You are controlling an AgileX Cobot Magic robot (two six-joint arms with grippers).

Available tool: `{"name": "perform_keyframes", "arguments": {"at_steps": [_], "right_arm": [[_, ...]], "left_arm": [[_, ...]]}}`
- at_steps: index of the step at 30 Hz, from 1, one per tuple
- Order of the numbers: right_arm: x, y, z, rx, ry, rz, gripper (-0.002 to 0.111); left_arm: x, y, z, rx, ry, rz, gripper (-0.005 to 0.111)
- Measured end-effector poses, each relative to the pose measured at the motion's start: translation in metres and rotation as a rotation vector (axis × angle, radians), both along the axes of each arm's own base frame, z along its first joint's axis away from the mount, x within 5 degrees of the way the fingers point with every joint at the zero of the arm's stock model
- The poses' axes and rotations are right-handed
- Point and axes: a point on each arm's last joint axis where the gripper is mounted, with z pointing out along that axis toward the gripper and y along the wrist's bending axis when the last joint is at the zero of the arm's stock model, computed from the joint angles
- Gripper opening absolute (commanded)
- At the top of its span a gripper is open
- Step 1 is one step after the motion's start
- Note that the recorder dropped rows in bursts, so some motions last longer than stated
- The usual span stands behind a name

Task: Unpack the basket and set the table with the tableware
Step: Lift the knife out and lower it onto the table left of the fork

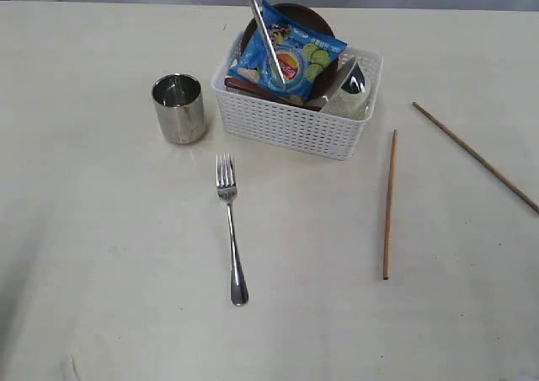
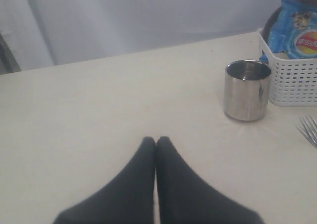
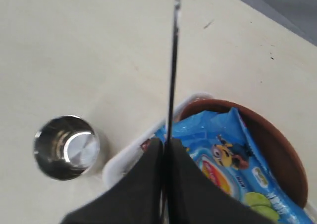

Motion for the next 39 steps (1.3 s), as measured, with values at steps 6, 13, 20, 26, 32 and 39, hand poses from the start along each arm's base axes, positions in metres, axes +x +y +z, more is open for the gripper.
{"name": "perform_keyframes", "arguments": {"at_steps": [6, 13, 20, 26, 32, 39], "right_arm": [[-0.024, -0.001, 0.024, 0.137, 0.143, -0.009, 0.0], [-0.055, 0.011, 0.015, 0.147, 0.37, 0.011, 0.0], [-0.122, 0.051, -0.016, 0.148, 0.528, 0.056, 0.0], [-0.151, 0.072, -0.059, 0.259, 0.681, 0.015, 0.0], [-0.148, 0.078, -0.096, 0.312, 0.707, -0.087, 0.0], [-0.137, 0.086, -0.15, 0.264, 0.719, -0.193, 0.0]], "left_arm": [[0.0, 0.0, 0.0, 0.0, 0.0, 0.0, 0.0], [0.0, 0.0, 0.0, 0.0, 0.0, 0.0, 0.0], [0.0, 0.0, 0.0, 0.0, 0.0, 0.0, 0.0], [0.0, 0.0, 0.0, 0.0, 0.0, 0.0, 0.0], [0.0, 0.0, 0.0, 0.0, 0.0, 0.0, 0.0], [0.0, 0.0, 0.0, 0.0, 0.0, 0.0, 0.0]]}}
